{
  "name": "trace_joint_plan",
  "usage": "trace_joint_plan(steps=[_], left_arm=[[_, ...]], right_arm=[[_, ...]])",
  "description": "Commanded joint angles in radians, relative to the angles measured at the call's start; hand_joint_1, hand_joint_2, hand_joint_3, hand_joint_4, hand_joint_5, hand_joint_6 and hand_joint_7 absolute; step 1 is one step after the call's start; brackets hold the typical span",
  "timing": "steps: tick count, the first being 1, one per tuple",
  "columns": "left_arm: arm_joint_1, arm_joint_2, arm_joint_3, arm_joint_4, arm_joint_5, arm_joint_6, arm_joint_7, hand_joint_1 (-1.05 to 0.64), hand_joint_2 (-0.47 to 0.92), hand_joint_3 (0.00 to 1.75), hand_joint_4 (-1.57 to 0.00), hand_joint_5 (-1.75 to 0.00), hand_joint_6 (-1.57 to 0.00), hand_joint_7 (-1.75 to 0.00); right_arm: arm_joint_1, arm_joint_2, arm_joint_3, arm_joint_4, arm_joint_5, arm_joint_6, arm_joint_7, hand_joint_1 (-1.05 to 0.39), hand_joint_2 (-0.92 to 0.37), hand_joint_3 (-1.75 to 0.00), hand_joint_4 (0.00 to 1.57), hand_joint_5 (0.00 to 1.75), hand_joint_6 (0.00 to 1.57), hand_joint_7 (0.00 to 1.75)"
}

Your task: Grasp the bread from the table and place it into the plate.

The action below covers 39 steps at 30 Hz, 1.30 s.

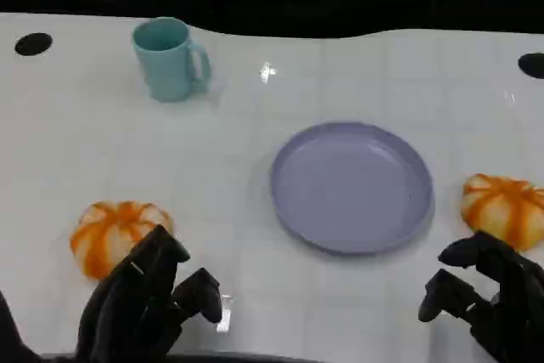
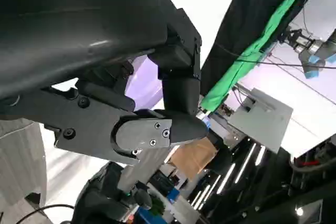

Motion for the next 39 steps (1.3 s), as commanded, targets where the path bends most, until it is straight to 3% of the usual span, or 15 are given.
trace_joint_plan(steps=[1,23,30,33,34,36,37,38,39], left_arm=[[0.000,0.018,0.009,-0.008,-0.010,0.011,-0.010,-0.53,0.92,0.37,-0.83,-1.75,-0.60,-1.75],[-0.001,0.016,0.013,-0.001,-0.008,0.003,-0.017,-0.53,0.92,0.38,-0.83,-1.75,-0.61,-1.75],[0.000,0.021,0.006,-0.011,0.025,-0.074,-0.040,-0.54,0.92,0.32,-0.78,-1.75,-0.56,-1.74],[-0.002,0.032,-0.005,-0.019,0.080,-0.156,-0.043,-0.56,0.92,0.30,-0.71,-1.75,-0.51,-1.62],[-0.002,0.035,-0.008,-0.020,0.102,-0.189,-0.044,-0.58,0.92,0.30,-0.63,-1.69,-0.50,-1.43],[-0.001,0.037,-0.013,-0.026,0.140,-0.246,-0.033,-0.59,0.92,0.30,-0.59,-1.65,-0.51,-1.28],[0.000,0.037,-0.015,-0.029,0.155,-0.269,-0.025,-0.57,0.92,0.27,-0.56,-1.50,-0.54,-1.02],[0.003,0.042,-0.018,-0.043,0.170,-0.284,-0.015,-0.56,0.92,0.26,-0.55,-1.45,-0.57,-0.91],[0.006,0.051,-0.021,-0.055,0.191,-0.301,-0.008,-0.53,0.92,0.21,-0.54,-1.28,-0.57,-0.69]], right_arm=[[0.001,-0.010,-0.006,-0.010,0.001,-0.007,0.001,-0.53,-0.92,-0.21,0.74,1.52,0.84,0.94],[0.005,-0.007,-0.005,-0.014,0.003,-0.005,-0.002,-0.53,-0.92,-0.20,0.73,1.53,0.83,0.95],[0.009,-0.009,0.000,-0.023,0.001,-0.001,-0.003,-0.53,-0.92,-0.20,0.72,1.52,0.83,0.94],[0.011,-0.007,0.001,-0.025,0.002,-0.001,-0.002,-0.53,-0.92,-0.19,0.71,1.53,0.83,0.94],[0.011,-0.006,0.002,-0.026,0.000,-0.004,-0.002,-0.53,-0.92,-0.20,0.71,1.53,0.82,0.94],[0.014,-0.005,0.004,-0.033,-0.003,-0.003,-0.008,-0.53,-0.92,-0.20,0.71,1.53,0.83,0.94],[0.016,-0.005,0.005,-0.037,-0.004,0.000,-0.012,-0.54,-0.92,-0.20,0.71,1.53,0.83,0.94],[0.017,-0.003,0.006,-0.040,-0.003,0.002,-0.016,-0.54,-0.92,-0.20,0.71,1.54,0.83,0.95],[0.019,-0.003,0.007,-0.043,-0.003,0.004,-0.019,-0.54,-0.92,-0.19,0.71,1.54,0.83,0.95]])
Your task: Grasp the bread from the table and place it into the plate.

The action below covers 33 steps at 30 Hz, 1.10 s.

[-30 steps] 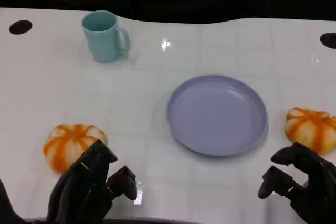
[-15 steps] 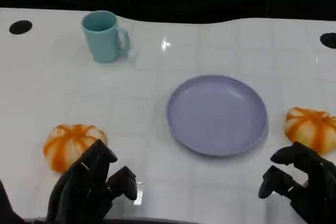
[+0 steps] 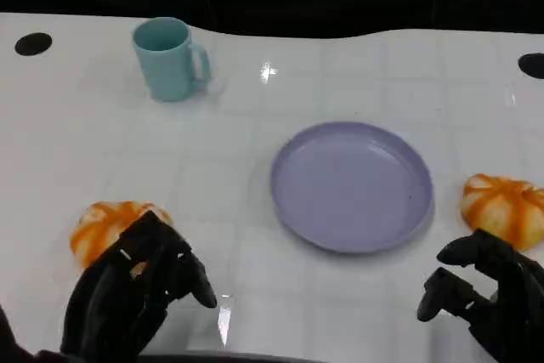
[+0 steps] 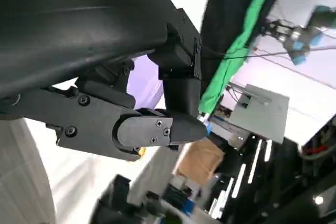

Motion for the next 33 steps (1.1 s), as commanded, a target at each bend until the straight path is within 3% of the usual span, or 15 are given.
trace_joint_plan(steps=[1,4,6,7,10,16,24,28,33], left_arm=[[0.008,0.038,-0.007,-0.048,0.076,-0.084,0.027,-0.50,0.92,0.16,-0.52,-1.10,-0.59,-0.41],[0.008,0.062,-0.014,-0.054,0.132,-0.143,0.032,-0.45,0.92,0.10,-0.43,-0.89,-0.55,-0.15],[0.002,0.083,-0.016,-0.059,0.160,-0.173,0.034,-0.44,0.92,0.08,-0.40,-0.84,-0.53,-0.10],[0.001,0.098,-0.017,-0.072,0.179,-0.181,0.042,-0.40,0.89,0.05,-0.29,-0.77,-0.48,-0.06],[0.004,0.132,-0.023,-0.108,0.249,-0.212,0.081,-0.35,0.86,0.01,-0.19,-0.62,-0.42,-0.01],[0.015,0.229,-0.036,-0.201,0.451,-0.251,0.173,-0.27,0.84,0.00,-0.18,-0.26,-0.31,0.00],[0.027,0.401,-0.049,-0.360,0.867,-0.199,0.302,-0.32,0.82,0.01,-0.07,-0.14,-0.20,0.00],[0.024,0.493,-0.060,-0.475,1.036,-0.073,0.249,-0.36,0.81,0.00,-0.01,-0.09,-0.16,0.00],[0.000,0.561,-0.099,-0.542,1.136,0.044,0.172,-0.37,0.82,0.00,0.00,-0.02,-0.14,0.00]], right_arm=[[0.012,-0.004,0.001,-0.021,0.002,0.009,-0.015,-0.54,-0.92,-0.19,0.71,1.54,0.83,0.95],[0.012,0.000,0.001,-0.023,0.008,0.011,-0.016,-0.53,-0.92,-0.19,0.72,1.53,0.84,0.95],[0.013,0.001,0.003,-0.024,0.008,0.010,-0.016,-0.53,-0.92,-0.19,0.72,1.53,0.84,0.94],[0.012,0.000,0.003,-0.022,0.008,0.009,-0.011,-0.53,-0.92,-0.19,0.72,1.52,0.84,0.94],[0.008,-0.002,0.003,-0.013,0.012,0.007,0.001,-0.54,-0.92,-0.18,0.72,1.53,0.84,0.94],[0.019,0.002,0.011,-0.024,0.015,0.012,0.004,-0.53,-0.92,-0.18,0.72,1.52,0.83,0.94],[0.036,0.012,0.028,-0.047,0.011,0.008,-0.006,-0.53,-0.92,-0.19,0.73,1.51,0.84,0.92],[0.042,0.019,0.032,-0.062,0.012,0.011,-0.016,-0.52,-0.92,-0.19,0.73,1.50,0.84,0.92],[0.044,0.023,0.032,-0.061,0.015,0.006,-0.010,-0.52,-0.92,-0.20,0.73,1.50,0.84,0.92]])
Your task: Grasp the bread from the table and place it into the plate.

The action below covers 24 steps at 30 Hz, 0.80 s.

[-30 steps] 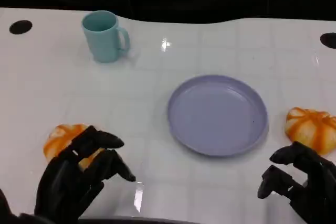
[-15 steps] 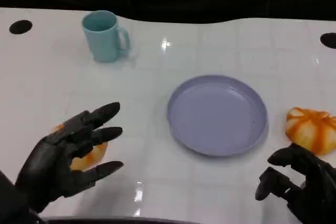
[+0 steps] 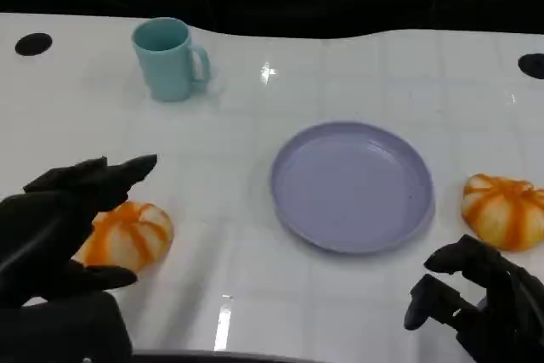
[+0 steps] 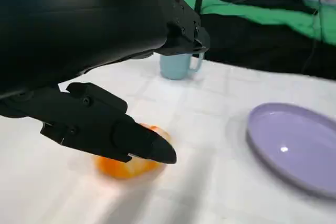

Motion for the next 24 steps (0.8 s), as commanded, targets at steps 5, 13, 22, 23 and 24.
trace_joint_plan(steps=[5,13,22,23,24], left_arm=[[-0.065,0.113,-0.076,-0.040,0.122,0.133,-0.132,-0.34,0.80,0.00,0.00,-0.01,-0.13,0.00],[-0.167,0.123,-0.175,0.115,0.154,0.153,-0.123,-0.33,0.79,0.00,-0.02,-0.01,-0.13,0.00],[-0.305,0.094,-0.287,0.329,0.164,0.167,-0.097,-0.35,0.80,0.00,-0.01,0.00,-0.10,0.00],[-0.312,0.094,-0.296,0.340,0.167,0.165,-0.090,-0.35,0.79,0.00,-0.01,-0.01,-0.10,0.00],[-0.316,0.095,-0.301,0.347,0.168,0.164,-0.085,-0.35,0.79,0.00,-0.02,-0.01,-0.10,0.00]], right_arm=[[0.017,0.000,-0.002,-0.030,0.011,0.009,-0.011,-0.51,-0.92,-0.20,0.75,1.48,0.84,0.91],[0.024,0.002,-0.002,-0.038,0.016,0.014,-0.012,-0.51,-0.92,-0.20,0.74,1.48,0.84,0.89],[0.022,-0.011,-0.002,-0.051,0.021,0.036,-0.011,-0.53,-0.92,-0.19,0.73,1.49,0.84,0.92],[0.022,-0.010,-0.002,-0.051,0.021,0.036,-0.012,-0.53,-0.92,-0.19,0.73,1.49,0.84,0.92],[0.022,-0.010,-0.002,-0.051,0.021,0.037,-0.013,-0.53,-0.92,-0.19,0.73,1.49,0.85,0.92]])
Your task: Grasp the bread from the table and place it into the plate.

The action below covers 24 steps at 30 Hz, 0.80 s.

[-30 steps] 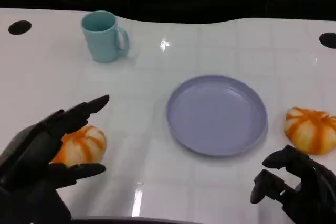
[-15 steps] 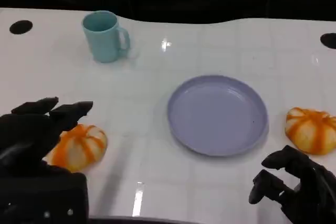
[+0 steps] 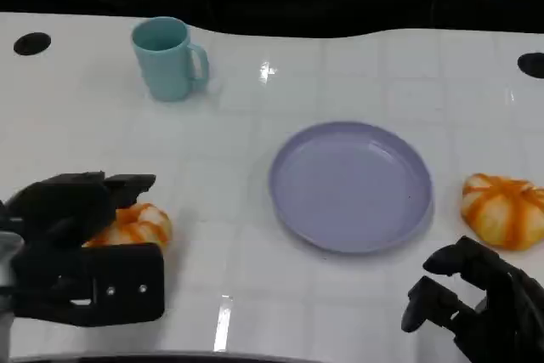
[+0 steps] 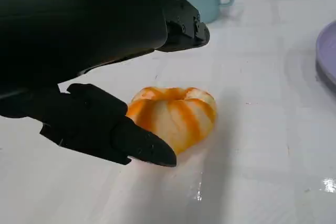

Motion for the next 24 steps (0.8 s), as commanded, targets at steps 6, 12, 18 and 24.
trace_joint_plan(steps=[6,12,18,24], left_arm=[[-0.124,-0.028,-0.103,0.231,0.028,-0.021,0.078,-0.37,0.80,0.01,-0.03,-0.01,-0.09,0.00],[-0.240,-0.069,-0.161,0.449,0.006,-0.024,0.064,-0.40,0.82,0.01,-0.02,0.00,-0.06,0.00],[-0.327,-0.098,-0.211,0.637,0.014,-0.059,0.108,-0.41,0.80,0.00,-0.03,-0.01,-0.08,-0.01],[-0.401,-0.129,-0.251,0.821,0.015,-0.091,0.178,-0.45,0.78,0.00,-0.05,-0.02,-0.11,-0.02]], right_arm=[[-0.006,-0.014,-0.013,0.005,0.013,0.002,0.010,-0.52,-0.92,-0.20,0.73,1.48,0.85,0.93],[-0.004,-0.016,-0.012,0.002,0.011,0.006,0.007,-0.53,-0.92,-0.19,0.75,1.47,0.85,0.92],[-0.003,-0.018,-0.009,-0.001,-0.003,-0.001,0.005,-0.53,-0.92,-0.20,0.77,1.47,0.87,0.92],[0.000,-0.004,-0.007,0.013,-0.008,-0.039,0.010,-0.52,-0.92,-0.23,0.77,1.48,0.85,0.92]])
